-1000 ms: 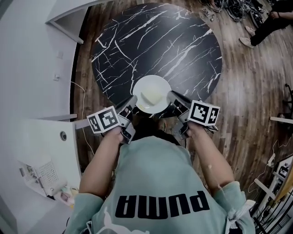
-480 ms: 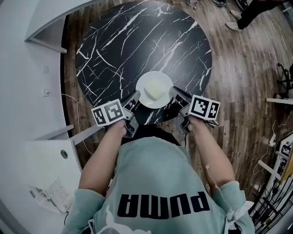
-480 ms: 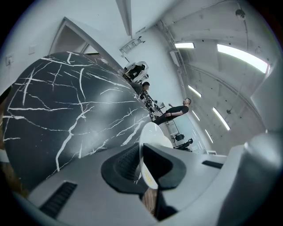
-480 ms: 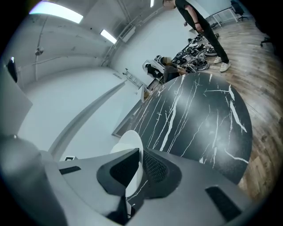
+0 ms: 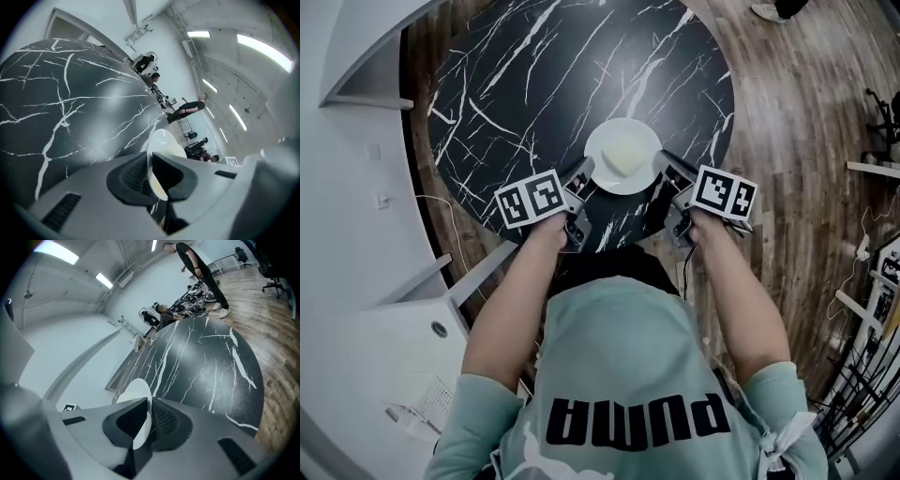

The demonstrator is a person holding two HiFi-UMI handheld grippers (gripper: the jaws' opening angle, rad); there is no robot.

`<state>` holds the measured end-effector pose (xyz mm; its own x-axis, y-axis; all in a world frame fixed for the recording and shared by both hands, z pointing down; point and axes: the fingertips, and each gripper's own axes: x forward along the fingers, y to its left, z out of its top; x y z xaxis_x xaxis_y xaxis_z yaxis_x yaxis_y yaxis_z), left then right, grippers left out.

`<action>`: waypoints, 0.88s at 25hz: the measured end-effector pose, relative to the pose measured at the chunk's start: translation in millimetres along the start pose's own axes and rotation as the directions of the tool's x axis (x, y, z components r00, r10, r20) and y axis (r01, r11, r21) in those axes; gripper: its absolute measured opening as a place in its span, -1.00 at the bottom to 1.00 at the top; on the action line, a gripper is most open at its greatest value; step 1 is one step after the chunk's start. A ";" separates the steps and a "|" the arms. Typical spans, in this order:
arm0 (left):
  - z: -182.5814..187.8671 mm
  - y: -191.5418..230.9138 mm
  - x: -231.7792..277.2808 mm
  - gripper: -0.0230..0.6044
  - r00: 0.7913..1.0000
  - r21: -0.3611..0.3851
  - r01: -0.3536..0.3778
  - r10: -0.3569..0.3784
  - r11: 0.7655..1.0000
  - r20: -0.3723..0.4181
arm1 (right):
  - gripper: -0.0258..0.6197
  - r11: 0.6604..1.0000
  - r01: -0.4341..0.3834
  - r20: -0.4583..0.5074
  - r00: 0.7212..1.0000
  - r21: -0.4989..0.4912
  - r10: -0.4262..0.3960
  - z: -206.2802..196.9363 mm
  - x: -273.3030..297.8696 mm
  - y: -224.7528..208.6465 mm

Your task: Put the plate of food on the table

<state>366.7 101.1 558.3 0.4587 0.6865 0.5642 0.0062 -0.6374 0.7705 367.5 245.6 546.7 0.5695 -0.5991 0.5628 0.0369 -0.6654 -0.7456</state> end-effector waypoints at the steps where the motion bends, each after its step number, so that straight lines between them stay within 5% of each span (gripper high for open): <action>1: -0.6 2.5 5.3 -0.81 1.000 -0.003 -0.004 0.004 1.000 -0.011 | -0.82 1.000 0.010 0.000 1.000 0.007 -0.010 0.4 2.2 -5.3; 22: -2.6 24.7 52.6 -0.81 0.992 0.061 -0.073 0.078 0.995 -0.096 | -0.82 0.993 0.108 0.011 0.994 0.046 -0.108 0.8 25.5 -52.6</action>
<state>388.7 122.4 607.8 0.3703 0.6649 0.6487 0.0274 -0.7058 0.7078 380.7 265.7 599.9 0.5713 -0.5184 0.6363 0.1357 -0.7049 -0.6962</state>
